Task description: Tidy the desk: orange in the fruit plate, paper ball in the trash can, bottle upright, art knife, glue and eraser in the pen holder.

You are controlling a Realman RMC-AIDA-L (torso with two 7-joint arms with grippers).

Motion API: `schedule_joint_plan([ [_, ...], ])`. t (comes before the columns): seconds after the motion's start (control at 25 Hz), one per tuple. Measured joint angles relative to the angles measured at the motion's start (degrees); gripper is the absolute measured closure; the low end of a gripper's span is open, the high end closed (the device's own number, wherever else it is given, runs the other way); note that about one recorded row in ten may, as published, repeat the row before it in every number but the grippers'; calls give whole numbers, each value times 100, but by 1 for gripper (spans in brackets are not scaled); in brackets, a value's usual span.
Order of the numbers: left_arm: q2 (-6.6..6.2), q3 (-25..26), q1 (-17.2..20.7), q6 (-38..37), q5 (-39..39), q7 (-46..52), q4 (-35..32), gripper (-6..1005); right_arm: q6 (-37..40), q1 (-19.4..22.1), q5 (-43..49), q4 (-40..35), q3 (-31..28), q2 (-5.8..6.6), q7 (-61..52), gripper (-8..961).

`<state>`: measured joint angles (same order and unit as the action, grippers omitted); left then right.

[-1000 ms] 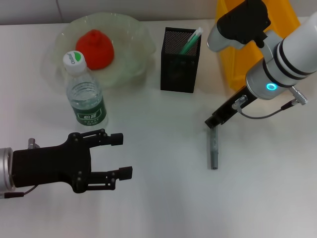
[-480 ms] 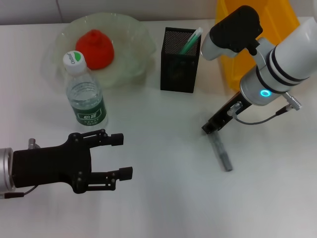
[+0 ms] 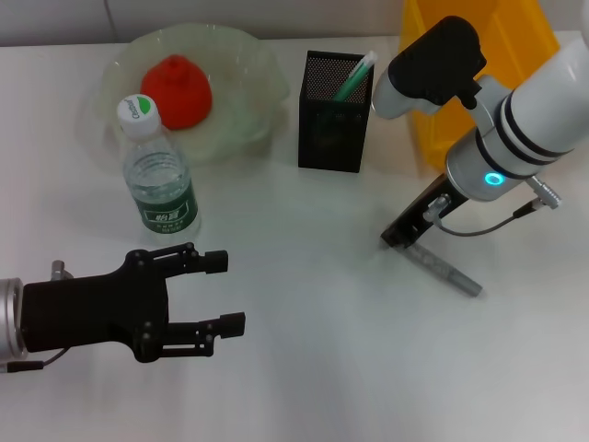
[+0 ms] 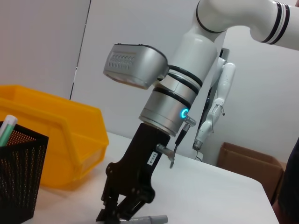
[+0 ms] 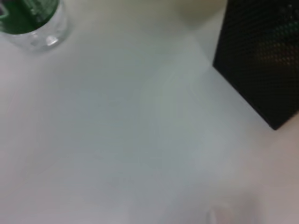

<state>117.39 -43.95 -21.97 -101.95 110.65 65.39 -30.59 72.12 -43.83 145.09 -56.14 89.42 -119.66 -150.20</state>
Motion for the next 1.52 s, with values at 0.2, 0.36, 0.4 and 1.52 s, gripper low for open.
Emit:
schedule_joint_plan([
  [0.2, 3, 20, 16, -57, 0, 0, 1, 172, 605, 420, -469, -1213, -406, 32, 328, 821],
  [0.36, 3, 36, 32, -83, 0, 0, 0, 172, 808, 726, -1479, -1666, -1301, 35, 947, 818],
  [0.4, 5, 39, 50, -69, -1, 0, 1, 172, 816, 828, -2125, -1636, -1710, 36, 1340, 818],
  [1.52, 4, 331, 114, -105, -27, -70, -36, 172, -198, 86, -8979, 5159, -3209, -22, 10917, 650],
])
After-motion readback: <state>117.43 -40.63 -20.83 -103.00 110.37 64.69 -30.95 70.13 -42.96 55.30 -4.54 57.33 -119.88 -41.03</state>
